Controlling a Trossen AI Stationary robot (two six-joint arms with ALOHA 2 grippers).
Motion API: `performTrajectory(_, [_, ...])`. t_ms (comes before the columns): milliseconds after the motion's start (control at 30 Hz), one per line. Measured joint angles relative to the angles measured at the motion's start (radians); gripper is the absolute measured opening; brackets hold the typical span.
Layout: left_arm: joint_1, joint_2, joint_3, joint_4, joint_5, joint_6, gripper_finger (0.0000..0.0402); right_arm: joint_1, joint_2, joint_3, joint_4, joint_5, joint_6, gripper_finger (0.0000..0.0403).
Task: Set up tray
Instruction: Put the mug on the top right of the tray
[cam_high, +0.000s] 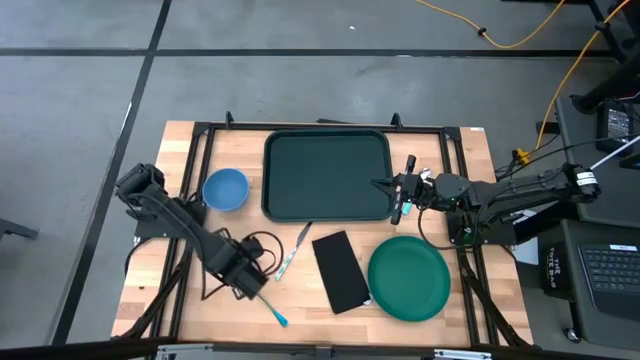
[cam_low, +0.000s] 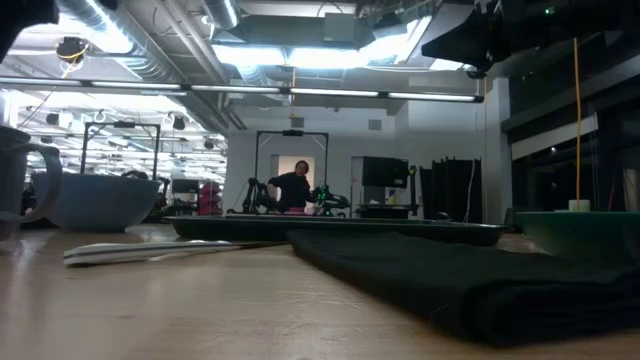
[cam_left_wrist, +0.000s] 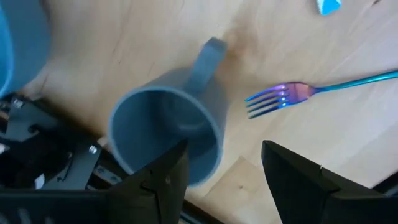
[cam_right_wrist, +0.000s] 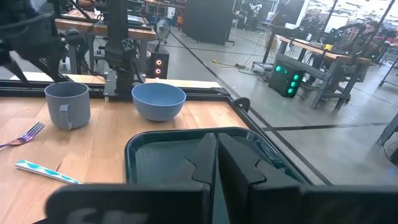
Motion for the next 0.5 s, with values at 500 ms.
performTrajectory(500, [0.000,0.052,-0.026,0.008,-0.034,0.017,0.0194,0.000,0.000,0.000,0.000,0.000,0.007,0.0023])
